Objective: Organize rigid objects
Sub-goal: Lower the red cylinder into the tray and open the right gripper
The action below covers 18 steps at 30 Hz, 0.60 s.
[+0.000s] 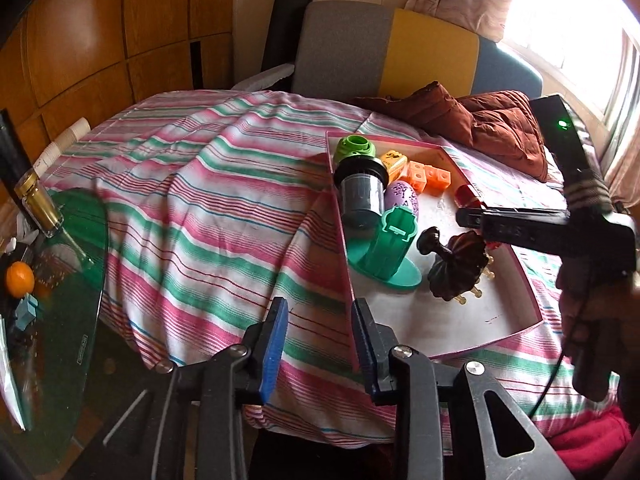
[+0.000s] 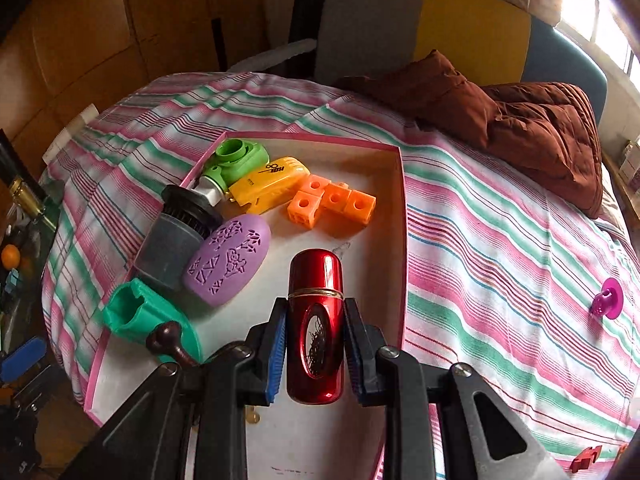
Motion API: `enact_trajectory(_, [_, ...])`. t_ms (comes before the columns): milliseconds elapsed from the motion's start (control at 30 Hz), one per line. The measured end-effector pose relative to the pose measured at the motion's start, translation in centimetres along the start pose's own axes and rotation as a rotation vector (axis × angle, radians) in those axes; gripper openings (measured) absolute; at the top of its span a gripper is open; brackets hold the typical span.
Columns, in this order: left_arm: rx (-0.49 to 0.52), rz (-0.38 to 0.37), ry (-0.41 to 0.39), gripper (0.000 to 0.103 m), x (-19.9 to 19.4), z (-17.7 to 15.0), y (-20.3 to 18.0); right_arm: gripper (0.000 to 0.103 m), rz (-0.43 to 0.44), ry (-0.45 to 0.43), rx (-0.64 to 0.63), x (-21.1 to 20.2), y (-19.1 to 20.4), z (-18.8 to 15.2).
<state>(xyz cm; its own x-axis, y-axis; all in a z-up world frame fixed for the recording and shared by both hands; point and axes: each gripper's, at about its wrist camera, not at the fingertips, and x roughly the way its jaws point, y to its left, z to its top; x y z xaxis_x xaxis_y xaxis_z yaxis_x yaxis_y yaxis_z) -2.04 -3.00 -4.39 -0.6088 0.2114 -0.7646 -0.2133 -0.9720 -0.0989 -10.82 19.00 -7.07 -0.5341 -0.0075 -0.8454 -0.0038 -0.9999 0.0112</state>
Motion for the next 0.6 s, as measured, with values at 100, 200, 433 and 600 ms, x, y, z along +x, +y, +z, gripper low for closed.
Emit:
enact_trajectory(100, [-0.007, 0.004, 0.006, 0.033, 0.1, 0.0, 0.3, 0.025, 0.052, 0.041, -0.003, 1.1, 0.3, 0.4])
enact_trajectory(200, [-0.017, 0.005, 0.009, 0.033, 0.3, -0.1, 0.5, 0.026, 0.150, 0.054, 0.033, 1.3, 0.2, -0.1])
enact_trajectory(433, [-0.013, 0.008, 0.010, 0.033, 0.3, -0.2, 0.4, 0.026, 0.219, 0.064, 0.114, 1.3, -0.8, -1.0])
enact_trajectory(600, [-0.012, 0.017, 0.005, 0.033, 0.0, -0.3, 0.3, 0.026, 0.194, 0.047, 0.089, 0.8, -0.1, -1.1])
